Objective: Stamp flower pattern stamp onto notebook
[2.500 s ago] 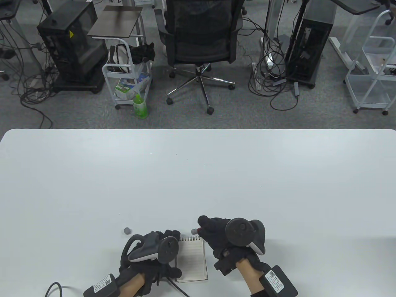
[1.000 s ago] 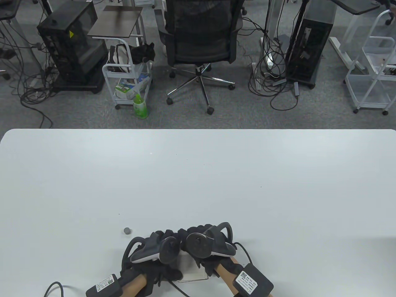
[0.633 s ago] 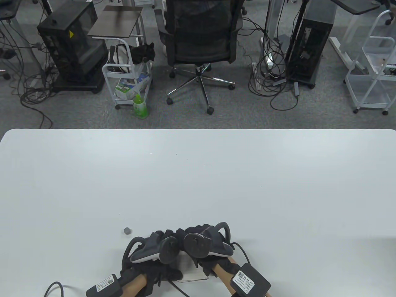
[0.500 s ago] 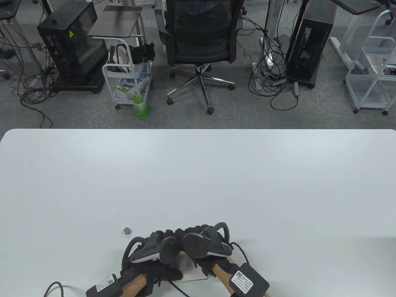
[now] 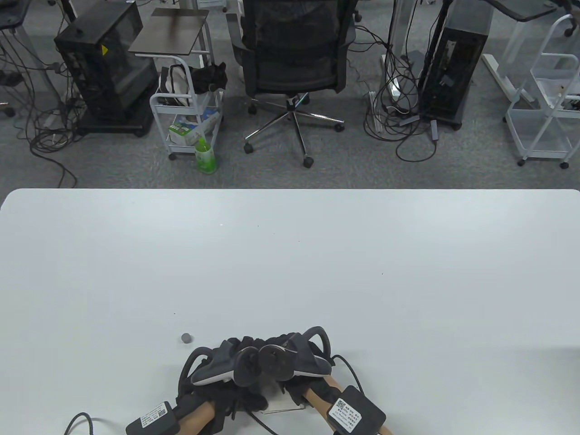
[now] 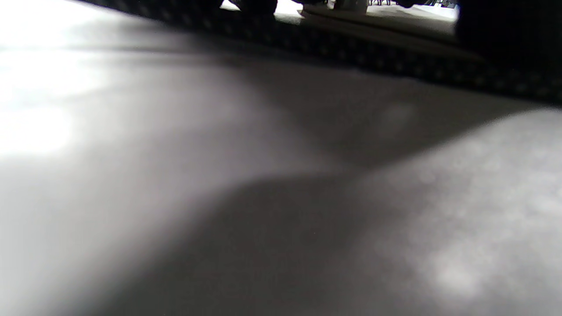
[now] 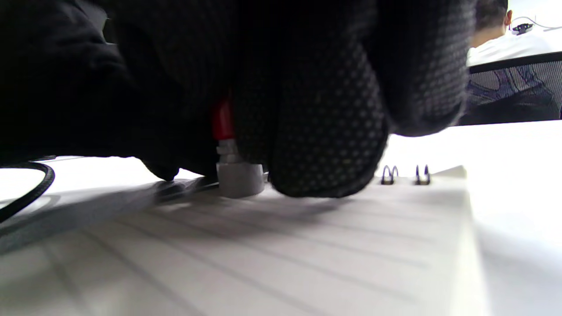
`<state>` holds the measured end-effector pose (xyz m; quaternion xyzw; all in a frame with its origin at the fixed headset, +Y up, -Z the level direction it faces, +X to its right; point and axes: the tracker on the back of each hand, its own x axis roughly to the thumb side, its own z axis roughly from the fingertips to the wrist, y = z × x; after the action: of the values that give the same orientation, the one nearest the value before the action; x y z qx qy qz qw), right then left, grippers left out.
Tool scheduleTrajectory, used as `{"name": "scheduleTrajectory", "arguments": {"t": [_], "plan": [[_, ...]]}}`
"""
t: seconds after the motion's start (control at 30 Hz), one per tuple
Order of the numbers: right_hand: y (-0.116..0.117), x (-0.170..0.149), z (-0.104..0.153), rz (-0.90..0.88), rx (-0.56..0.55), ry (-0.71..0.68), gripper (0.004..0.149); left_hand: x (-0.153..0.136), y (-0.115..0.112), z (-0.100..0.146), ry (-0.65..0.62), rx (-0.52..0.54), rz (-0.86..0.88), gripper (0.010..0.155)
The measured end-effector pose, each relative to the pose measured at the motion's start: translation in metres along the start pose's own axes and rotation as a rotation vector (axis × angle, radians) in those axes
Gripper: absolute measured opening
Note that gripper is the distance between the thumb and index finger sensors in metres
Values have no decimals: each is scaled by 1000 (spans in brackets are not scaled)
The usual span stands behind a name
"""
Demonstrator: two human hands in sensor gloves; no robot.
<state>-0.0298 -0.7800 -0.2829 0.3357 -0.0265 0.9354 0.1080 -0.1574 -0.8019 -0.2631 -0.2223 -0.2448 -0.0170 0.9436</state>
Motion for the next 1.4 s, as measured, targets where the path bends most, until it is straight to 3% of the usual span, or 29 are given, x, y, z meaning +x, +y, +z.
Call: {"name": "scheduleTrajectory", "arguments": {"t": [0.6,0.83,1.17,1.4], "plan": [[3,1,0,5,27,24,44,0,0,0,0,-5,-4,108],[-1,4,4,59,-31,16,44,0,-1,0,4,-9,-5,108],[-18,-13,12,-25,-82,78,44,0,-1,0,6,-13,-7,108],[-16,-24,17,-6,-54,95,44,0,-1,0,6,-15,-7,108]]}}
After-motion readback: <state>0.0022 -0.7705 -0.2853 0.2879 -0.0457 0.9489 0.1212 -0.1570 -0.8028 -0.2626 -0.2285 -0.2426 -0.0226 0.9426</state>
